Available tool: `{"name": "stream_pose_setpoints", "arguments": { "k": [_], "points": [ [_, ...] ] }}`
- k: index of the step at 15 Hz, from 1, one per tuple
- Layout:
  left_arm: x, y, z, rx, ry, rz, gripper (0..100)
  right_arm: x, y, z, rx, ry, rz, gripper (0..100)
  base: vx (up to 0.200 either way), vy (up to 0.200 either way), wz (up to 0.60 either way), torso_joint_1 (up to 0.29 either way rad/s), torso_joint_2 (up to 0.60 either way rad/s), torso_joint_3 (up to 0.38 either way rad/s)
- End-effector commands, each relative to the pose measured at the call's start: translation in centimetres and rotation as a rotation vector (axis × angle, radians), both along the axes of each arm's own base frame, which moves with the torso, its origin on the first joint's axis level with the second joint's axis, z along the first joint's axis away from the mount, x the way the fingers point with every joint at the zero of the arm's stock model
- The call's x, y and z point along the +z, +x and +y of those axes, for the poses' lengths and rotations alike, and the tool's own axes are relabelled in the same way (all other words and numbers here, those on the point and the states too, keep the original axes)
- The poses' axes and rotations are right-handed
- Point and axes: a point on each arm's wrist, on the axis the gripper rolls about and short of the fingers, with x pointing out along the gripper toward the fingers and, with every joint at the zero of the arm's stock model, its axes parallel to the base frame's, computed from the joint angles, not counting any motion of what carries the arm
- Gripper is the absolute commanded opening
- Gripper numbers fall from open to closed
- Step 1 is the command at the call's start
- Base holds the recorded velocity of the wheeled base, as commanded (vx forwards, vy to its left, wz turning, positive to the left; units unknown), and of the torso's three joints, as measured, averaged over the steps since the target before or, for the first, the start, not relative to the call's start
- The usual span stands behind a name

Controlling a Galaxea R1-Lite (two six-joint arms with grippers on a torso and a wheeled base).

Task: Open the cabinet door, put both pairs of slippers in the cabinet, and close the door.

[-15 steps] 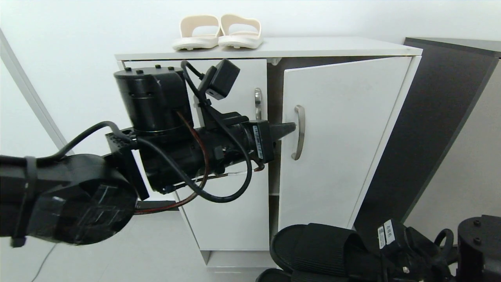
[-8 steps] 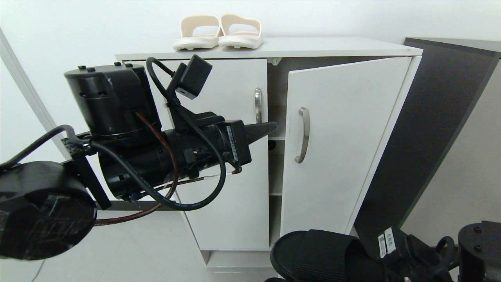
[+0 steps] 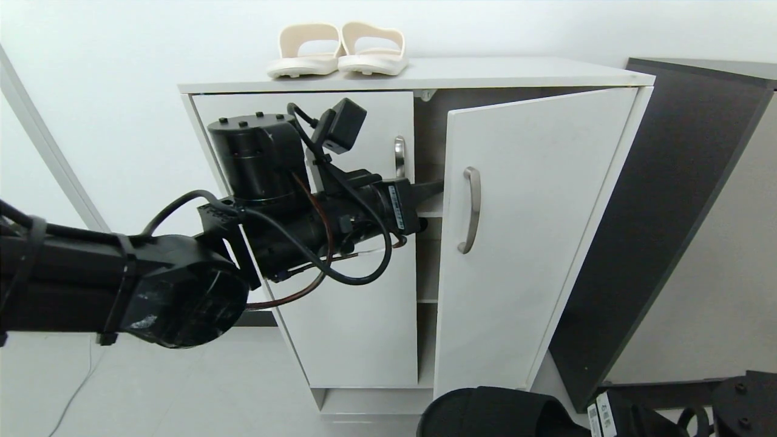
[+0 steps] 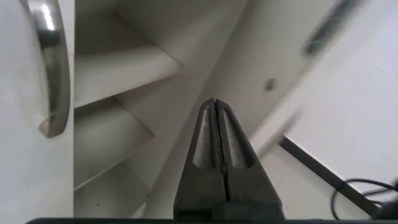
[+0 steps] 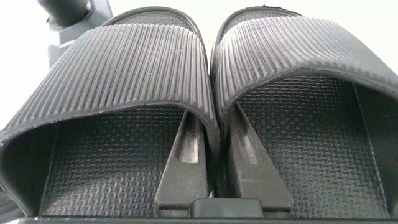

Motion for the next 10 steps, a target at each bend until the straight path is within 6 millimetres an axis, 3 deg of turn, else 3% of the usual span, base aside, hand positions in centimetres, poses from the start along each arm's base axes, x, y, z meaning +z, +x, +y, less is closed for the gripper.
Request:
{"name": "stream_pose_setpoints", "arguments": {
  "k": [1, 5, 10],
  "points": [
    [-1.3, 1.1, -0.7, 0.006, 0.019, 0.028, 0, -0.2, -0.5, 0.1, 0.025, -0.01, -0.001, 0, 0.0, 0.0, 0.0, 0.0, 0.0, 0.0],
    [-1.4, 1.2, -0.8, 0.008, 0.001, 0.013, 0, -0.8, -0.6, -0.1, 0.03, -0.039, 0.011, 0, -0.2, 0.0, 0.0, 0.004, 0.0, 0.001],
    [-2.0, -1.4, -4.0, -0.113, -0.014, -0.01, 0, -1.6, -1.7, -0.6, 0.085, -0.073, 0.0, 0, -0.2, 0.0, 0.0, 0.0, 0.0, 0.002]
  ]
}}
